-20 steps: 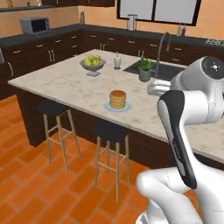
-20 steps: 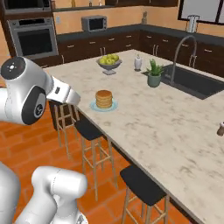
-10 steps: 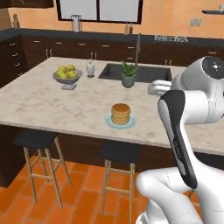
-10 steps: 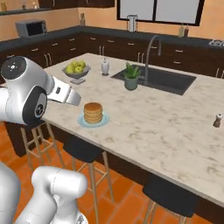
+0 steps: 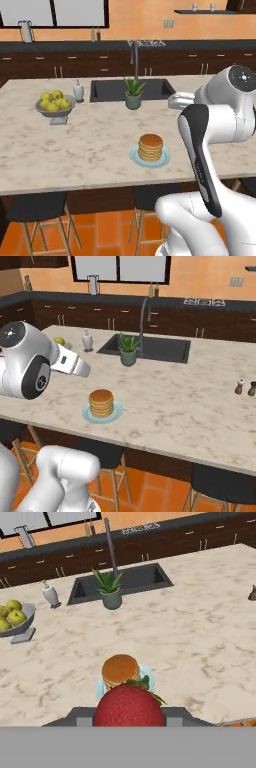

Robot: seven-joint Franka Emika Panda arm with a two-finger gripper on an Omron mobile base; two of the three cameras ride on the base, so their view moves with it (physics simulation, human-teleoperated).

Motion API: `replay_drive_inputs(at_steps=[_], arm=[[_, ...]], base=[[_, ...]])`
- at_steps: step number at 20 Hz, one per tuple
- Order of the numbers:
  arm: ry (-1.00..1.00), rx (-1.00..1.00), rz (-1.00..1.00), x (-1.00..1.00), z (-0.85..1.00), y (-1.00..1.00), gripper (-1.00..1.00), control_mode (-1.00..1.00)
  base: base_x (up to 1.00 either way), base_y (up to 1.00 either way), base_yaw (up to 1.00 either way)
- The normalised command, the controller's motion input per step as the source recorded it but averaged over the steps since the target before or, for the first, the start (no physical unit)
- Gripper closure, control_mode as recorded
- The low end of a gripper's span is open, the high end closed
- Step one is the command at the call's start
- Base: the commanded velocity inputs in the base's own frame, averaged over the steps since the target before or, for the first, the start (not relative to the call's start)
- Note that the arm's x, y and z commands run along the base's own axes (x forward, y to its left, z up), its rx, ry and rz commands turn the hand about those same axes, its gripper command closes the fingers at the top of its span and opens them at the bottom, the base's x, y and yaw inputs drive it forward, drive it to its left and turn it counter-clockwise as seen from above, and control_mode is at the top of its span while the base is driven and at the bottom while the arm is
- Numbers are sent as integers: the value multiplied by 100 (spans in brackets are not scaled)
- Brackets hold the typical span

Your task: Take the strawberry from the fridge and place it on top of the pancake, located on the dining counter.

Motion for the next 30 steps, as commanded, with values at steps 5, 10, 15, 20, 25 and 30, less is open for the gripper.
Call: replay_drive_inputs(at_steps=[5, 10, 15, 20, 25, 30], arm=[[2, 0, -2, 14, -12, 3, 100, -100], [40, -5, -1, 65, -82, -5, 100, -100], [13, 0, 14, -4, -36, 15, 100, -100], [4, 3, 19, 0, -40, 38, 100, -100], [0, 0, 11, 26, -42, 0, 100, -100], [0, 0, 10, 33, -45, 0, 100, -100]], base=[[75, 15, -15], [0, 0, 0], [0, 0, 0], [0, 0, 0], [0, 0, 0], [0, 0, 0]])
